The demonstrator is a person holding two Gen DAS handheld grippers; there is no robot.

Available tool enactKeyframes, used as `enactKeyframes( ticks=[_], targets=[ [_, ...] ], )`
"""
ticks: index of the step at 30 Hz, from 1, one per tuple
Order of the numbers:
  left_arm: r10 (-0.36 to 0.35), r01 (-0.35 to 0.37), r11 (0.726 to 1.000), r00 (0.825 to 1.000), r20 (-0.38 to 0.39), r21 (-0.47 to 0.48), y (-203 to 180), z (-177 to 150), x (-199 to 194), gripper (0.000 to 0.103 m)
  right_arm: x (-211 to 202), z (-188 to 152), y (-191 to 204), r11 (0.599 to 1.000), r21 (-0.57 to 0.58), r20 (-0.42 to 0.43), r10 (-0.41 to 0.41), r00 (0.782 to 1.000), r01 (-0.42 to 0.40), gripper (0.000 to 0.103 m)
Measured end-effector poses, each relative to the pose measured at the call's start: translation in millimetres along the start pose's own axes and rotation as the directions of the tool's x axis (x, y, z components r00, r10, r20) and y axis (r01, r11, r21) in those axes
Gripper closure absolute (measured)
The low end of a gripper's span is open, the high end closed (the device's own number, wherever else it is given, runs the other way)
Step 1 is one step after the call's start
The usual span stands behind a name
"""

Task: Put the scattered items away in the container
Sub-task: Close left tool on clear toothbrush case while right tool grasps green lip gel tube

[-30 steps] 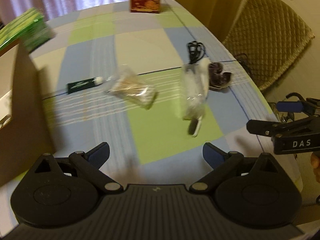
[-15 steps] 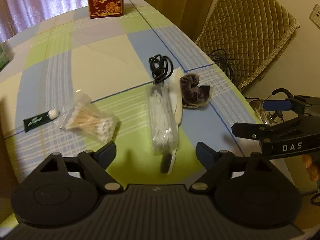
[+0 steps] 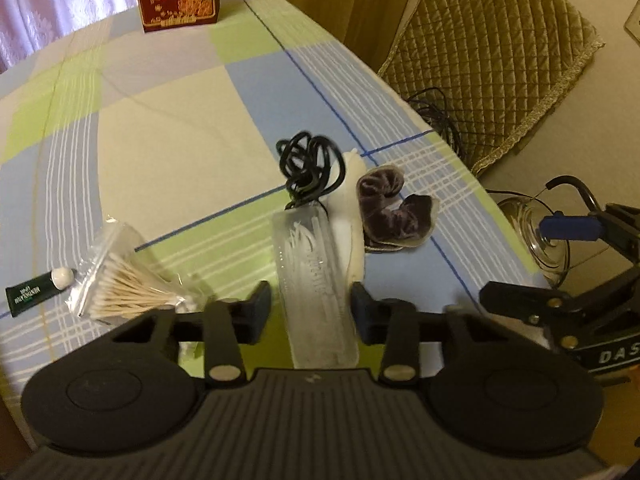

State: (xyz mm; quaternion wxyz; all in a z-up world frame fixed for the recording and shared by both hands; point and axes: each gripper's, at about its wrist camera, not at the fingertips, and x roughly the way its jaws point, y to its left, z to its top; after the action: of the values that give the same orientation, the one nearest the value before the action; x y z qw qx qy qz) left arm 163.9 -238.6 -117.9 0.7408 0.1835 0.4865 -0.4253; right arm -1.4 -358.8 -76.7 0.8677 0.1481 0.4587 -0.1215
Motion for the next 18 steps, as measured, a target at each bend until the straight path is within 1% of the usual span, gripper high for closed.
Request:
enactKeyframes(
  ticks=[2, 7, 11, 18],
  targets=[
    [0.002, -0.002, 1.000, 1.000, 0.009, -0.011, 2, -2, -2, 0.077, 0, -1, 0, 1.000, 0.002, -0.002, 0.002, 1.000, -0.002, 0.000],
    [0.022, -0.021, 0.999, 1.000, 0.021, -0.024, 7, -10, -14, 0.078, 1, -1, 3, 1.000, -0.004, -0.005, 0.012, 1.000, -0.012, 0.000],
    [0.035, -0.033, 0.998, 0.999, 0.035, -0.054, 11, -21, -30, 0.078, 0, -1, 9, 0.999, -0.019, -0.002, 0.031, 1.000, -0.031, 0.000],
    [0.081, -0.075, 0.990, 0.996, 0.048, -0.123, 25, -51, -61, 0.078, -2, -3, 24, 0.994, -0.066, 0.006, 0.085, 0.996, -0.084, 0.000]
  ],
)
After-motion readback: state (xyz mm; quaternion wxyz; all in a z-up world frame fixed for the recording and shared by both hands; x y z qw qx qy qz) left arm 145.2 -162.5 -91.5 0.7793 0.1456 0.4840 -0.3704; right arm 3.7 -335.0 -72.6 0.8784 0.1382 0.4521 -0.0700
